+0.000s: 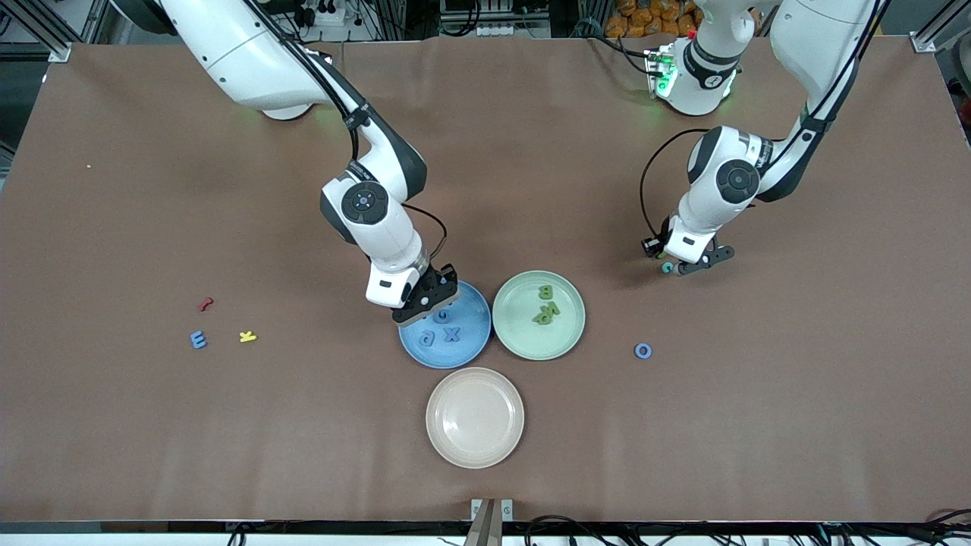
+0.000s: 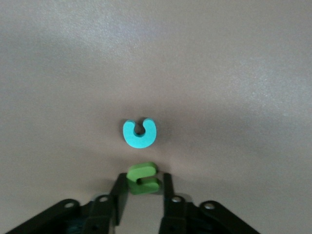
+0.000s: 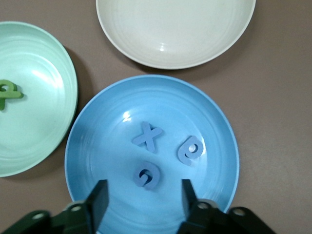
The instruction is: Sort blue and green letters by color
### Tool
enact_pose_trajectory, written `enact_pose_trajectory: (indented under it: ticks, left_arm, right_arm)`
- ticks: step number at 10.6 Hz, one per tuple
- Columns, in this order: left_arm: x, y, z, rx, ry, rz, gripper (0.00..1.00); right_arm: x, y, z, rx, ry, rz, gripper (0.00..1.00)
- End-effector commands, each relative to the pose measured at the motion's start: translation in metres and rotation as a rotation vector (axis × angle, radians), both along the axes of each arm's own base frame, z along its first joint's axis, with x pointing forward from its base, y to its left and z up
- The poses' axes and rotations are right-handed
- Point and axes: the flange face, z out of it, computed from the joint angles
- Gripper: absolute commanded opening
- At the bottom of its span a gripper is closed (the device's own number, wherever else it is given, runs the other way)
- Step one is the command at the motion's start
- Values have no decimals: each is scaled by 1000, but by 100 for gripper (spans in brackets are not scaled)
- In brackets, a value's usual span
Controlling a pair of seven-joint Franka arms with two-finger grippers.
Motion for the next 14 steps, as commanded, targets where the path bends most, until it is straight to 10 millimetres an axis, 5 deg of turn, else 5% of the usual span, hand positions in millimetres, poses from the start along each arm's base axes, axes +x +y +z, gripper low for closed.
enact_pose_trajectory:
  ticks: [1, 4, 9, 14]
  left_arm:
    - [1, -2, 0, -11, -11, 17, 0]
    - [19, -17, 22, -23, -66, -8, 0]
    - [69, -119, 84, -119, -226, -111, 0]
    - [122, -200, 94, -186, -309, -220, 0]
  right_arm:
    - [14, -15, 10, -24, -2, -5, 100]
    - [45, -93, 22, -98, 75, -114, 100]
    - [95, -282, 29, -189, 122, 1, 100]
    - [99, -438, 19, -243, 145, 21, 100]
